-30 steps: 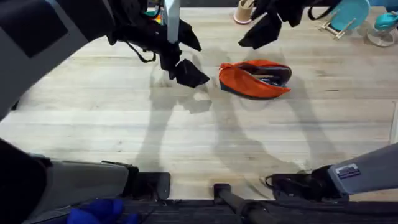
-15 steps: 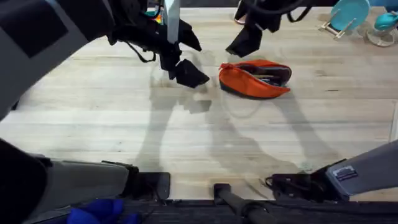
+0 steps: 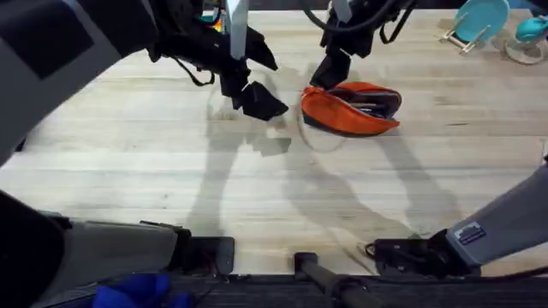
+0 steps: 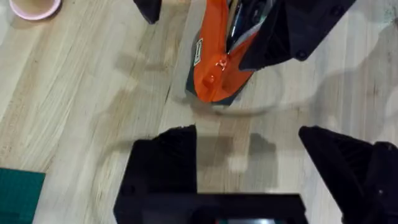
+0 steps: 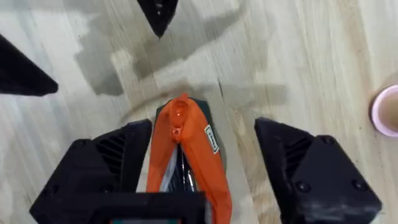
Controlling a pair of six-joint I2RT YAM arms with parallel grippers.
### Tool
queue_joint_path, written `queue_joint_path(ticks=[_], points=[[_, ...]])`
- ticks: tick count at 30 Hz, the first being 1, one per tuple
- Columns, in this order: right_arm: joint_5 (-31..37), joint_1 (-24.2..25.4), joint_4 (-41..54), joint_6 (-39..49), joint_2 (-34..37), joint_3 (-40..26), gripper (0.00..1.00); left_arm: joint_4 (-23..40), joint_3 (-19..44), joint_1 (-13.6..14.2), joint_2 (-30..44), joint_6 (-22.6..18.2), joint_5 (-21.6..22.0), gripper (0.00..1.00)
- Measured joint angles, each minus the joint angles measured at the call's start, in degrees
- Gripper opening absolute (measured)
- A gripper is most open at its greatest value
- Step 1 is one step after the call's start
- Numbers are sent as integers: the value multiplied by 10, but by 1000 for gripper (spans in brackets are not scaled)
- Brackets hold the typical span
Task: Unzip the bag, pick up the pens from the table one at a time and place them inside, then zip the bag closed.
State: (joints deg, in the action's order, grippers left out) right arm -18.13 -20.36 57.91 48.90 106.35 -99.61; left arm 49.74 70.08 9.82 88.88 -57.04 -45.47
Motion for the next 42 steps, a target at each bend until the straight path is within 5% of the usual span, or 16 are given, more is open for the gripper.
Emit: queue_joint_path(ticks=[42], points=[[2,-24,4,11,56,35,996,0,0,0,0,0,0,995]])
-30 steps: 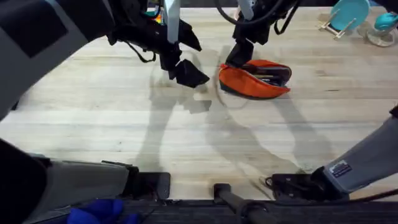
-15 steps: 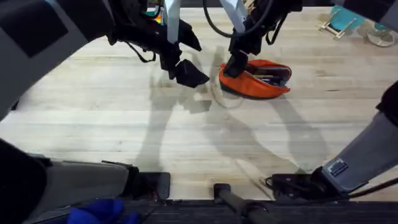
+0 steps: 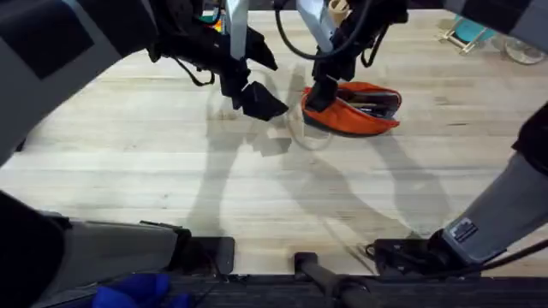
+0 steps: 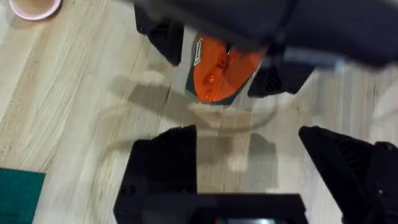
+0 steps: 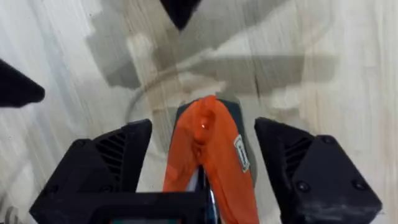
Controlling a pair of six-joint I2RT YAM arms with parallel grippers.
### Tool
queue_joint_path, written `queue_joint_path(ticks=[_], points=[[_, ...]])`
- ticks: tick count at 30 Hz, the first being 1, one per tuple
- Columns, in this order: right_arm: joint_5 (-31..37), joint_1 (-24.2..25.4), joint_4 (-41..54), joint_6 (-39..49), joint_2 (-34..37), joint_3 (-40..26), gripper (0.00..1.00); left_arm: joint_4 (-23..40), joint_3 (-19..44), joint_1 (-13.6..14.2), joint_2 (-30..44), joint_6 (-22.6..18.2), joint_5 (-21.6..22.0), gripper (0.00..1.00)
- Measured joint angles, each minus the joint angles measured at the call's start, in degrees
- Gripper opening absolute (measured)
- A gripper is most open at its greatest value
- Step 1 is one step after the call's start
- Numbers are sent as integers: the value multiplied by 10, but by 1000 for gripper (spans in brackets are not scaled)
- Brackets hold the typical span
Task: Unzip the bag, pick up the pens from the table one at a time and place them inside, then zip the bag closed.
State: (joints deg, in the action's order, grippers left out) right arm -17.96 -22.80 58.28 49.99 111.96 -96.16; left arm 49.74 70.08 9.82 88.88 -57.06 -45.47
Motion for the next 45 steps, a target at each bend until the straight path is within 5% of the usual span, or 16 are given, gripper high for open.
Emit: queue_joint_path(ticks=[12,32,45], points=[[4,-12,-5,1,22,0,851,0,0,0,0,0,0,995],[20,-12,-15,1,22,0,49,0,0,0,0,0,0,995],[20,-12,-23,-3,22,0,31,0,0,0,0,0,0,995]])
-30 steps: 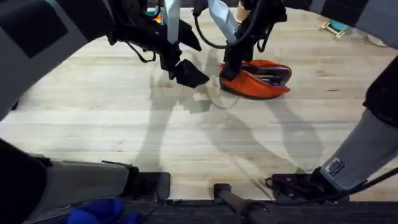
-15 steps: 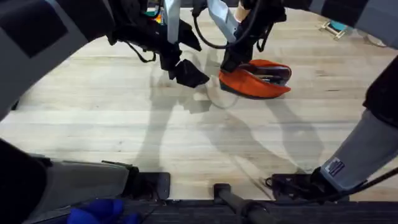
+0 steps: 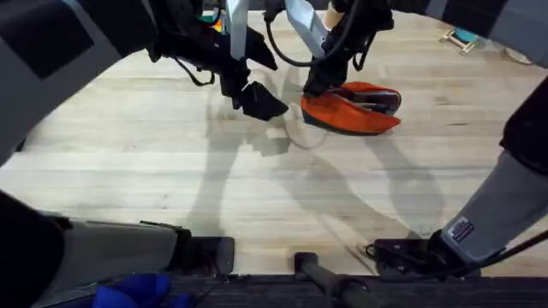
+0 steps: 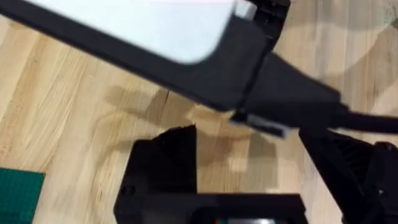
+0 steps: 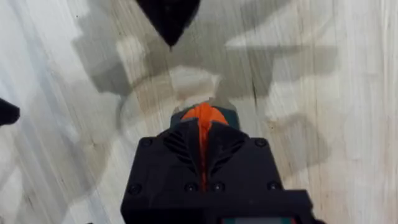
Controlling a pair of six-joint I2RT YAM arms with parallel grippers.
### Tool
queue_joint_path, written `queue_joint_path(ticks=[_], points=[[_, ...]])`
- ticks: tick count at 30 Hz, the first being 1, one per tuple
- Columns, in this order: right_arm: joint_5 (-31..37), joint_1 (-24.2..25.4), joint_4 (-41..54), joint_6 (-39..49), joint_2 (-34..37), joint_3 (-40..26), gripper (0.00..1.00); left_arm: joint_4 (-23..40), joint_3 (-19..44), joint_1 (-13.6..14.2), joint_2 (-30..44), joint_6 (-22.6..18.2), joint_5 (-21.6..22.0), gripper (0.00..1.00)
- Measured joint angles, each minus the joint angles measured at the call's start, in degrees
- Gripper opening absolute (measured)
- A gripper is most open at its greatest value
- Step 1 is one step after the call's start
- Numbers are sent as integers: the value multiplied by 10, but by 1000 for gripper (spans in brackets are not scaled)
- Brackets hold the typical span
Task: Unzip the bag, pick up the pens from the table one at a time and place them inside, then zip the bag closed.
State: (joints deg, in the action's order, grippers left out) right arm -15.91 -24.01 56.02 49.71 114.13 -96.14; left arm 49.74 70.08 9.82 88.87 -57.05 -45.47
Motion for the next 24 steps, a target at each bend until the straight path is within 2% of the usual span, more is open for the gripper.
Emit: queue_joint_path(ticks=[24], points=[[3,0,-7,-35,0,-19,32,0,0,0,0,0,0,995]])
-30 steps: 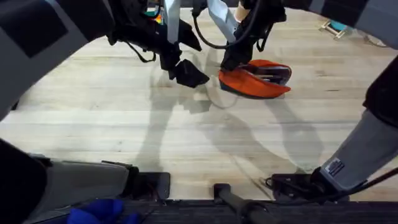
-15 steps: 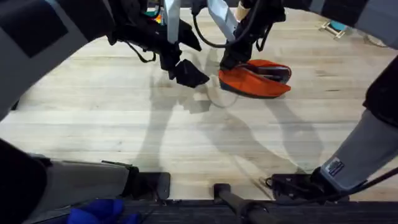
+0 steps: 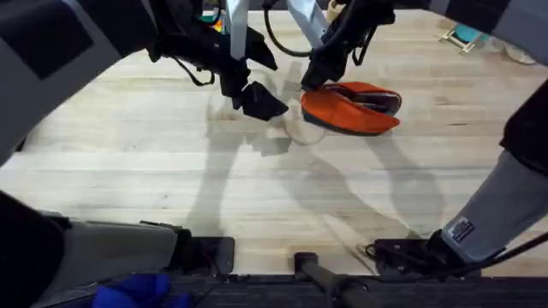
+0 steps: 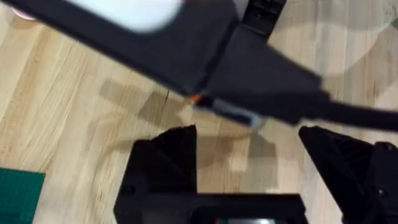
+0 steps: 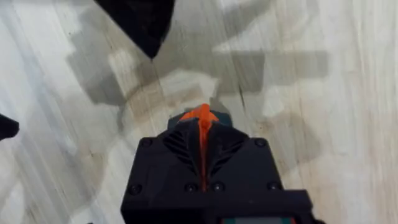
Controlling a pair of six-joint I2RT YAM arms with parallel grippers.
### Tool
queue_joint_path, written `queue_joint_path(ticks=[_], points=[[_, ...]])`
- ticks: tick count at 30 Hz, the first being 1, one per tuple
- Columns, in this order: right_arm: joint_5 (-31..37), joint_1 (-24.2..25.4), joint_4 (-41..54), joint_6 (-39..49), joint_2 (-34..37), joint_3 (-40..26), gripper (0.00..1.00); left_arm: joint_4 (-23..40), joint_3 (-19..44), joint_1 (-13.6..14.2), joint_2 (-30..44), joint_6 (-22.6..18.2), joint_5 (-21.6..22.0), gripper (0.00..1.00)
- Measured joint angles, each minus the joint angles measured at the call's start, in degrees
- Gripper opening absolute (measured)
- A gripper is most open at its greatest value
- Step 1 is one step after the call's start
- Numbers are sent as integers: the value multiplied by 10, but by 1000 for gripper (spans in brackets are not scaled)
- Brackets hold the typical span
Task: Unzip the bag, pick up the pens from the table one at a time and place them inside, then zip the bag closed.
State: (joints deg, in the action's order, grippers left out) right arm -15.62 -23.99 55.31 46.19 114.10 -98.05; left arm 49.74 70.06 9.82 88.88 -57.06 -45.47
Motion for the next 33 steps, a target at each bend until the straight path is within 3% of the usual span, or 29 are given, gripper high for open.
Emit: queue_joint_path(ticks=[33], points=[[13,0,2,-12,-16,-4,32,0,0,0,0,0,0,995]])
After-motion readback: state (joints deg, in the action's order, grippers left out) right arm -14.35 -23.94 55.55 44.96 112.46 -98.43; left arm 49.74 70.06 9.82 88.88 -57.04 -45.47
